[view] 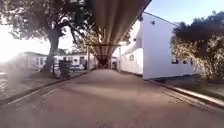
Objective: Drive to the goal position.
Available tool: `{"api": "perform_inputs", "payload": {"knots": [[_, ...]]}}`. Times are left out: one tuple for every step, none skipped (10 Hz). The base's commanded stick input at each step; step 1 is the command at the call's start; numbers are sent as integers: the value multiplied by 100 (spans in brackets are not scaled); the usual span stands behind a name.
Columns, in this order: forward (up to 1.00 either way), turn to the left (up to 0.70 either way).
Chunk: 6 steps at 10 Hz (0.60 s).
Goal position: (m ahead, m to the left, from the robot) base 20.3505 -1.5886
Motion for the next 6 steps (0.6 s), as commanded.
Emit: {"api": "perform_inputs", "payload": {"knots": [[70, 0], [70, 0], [70, 0], [70, 0], [70, 0], [70, 0]]}}
